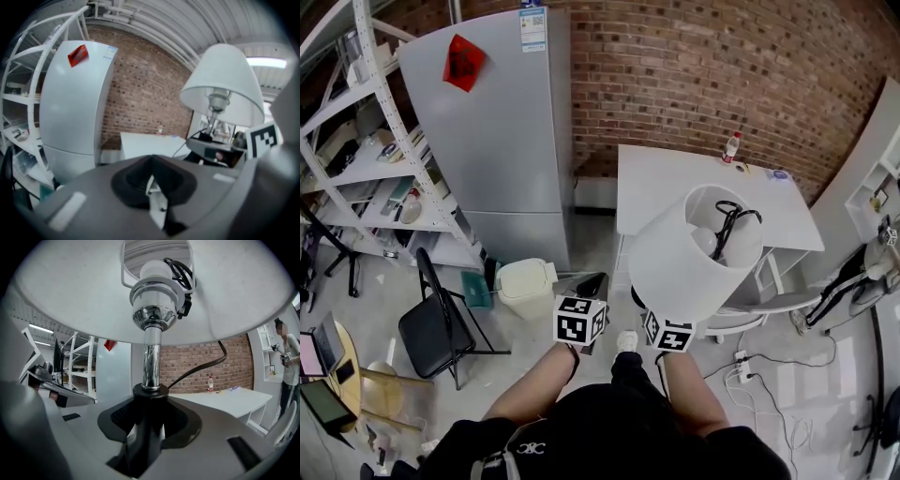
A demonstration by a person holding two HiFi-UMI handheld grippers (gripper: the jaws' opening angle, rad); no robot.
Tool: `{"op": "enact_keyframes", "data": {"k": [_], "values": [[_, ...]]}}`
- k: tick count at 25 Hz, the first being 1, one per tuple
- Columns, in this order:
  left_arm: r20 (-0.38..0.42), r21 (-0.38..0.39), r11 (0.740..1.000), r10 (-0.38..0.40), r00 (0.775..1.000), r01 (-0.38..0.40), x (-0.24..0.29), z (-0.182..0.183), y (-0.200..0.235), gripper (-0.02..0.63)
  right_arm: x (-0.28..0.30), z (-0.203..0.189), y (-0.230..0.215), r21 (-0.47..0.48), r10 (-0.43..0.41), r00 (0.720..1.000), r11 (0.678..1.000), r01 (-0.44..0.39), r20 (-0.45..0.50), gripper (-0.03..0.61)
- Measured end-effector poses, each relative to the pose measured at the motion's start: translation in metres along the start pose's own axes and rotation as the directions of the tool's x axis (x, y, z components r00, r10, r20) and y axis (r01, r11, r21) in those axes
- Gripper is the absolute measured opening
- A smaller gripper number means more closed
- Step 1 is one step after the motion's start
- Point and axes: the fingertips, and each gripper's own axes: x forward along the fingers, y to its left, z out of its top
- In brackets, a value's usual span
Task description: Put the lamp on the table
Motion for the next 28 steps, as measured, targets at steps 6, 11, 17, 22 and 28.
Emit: {"op": "enact_keyframes", "data": {"k": [6,11,17,22,28], "values": [[0.016,0.028,1.0,0.01,1.0,-0.011,0.072,0.037,0.015,0.0,0.067,0.014,-0.044,-0.036,0.005,1.0,0.999,-0.004,0.027,0.127],[0.011,0.033,0.999,0.007,1.0,-0.007,0.118,0.064,0.021,0.0,0.113,0.029,-0.073,-0.018,0.01,0.999,1.0,-0.009,0.033,0.126],[-0.026,0.025,1.0,0.014,1.0,-0.013,0.159,0.066,0.026,0.0,0.15,0.027,-0.101,-0.008,0.012,1.0,1.0,-0.012,0.014,0.127],[-0.043,0.017,1.0,0.023,0.999,-0.022,0.187,0.075,0.035,0.0,0.179,0.024,-0.116,0.004,0.024,1.0,1.0,-0.024,-0.007,0.127],[-0.06,0.014,0.999,0.037,0.998,-0.036,0.22,0.083,0.052,0.0,0.223,0.025,-0.134,-0.005,0.028,0.999,1.0,-0.028,-0.016,0.127]]}}
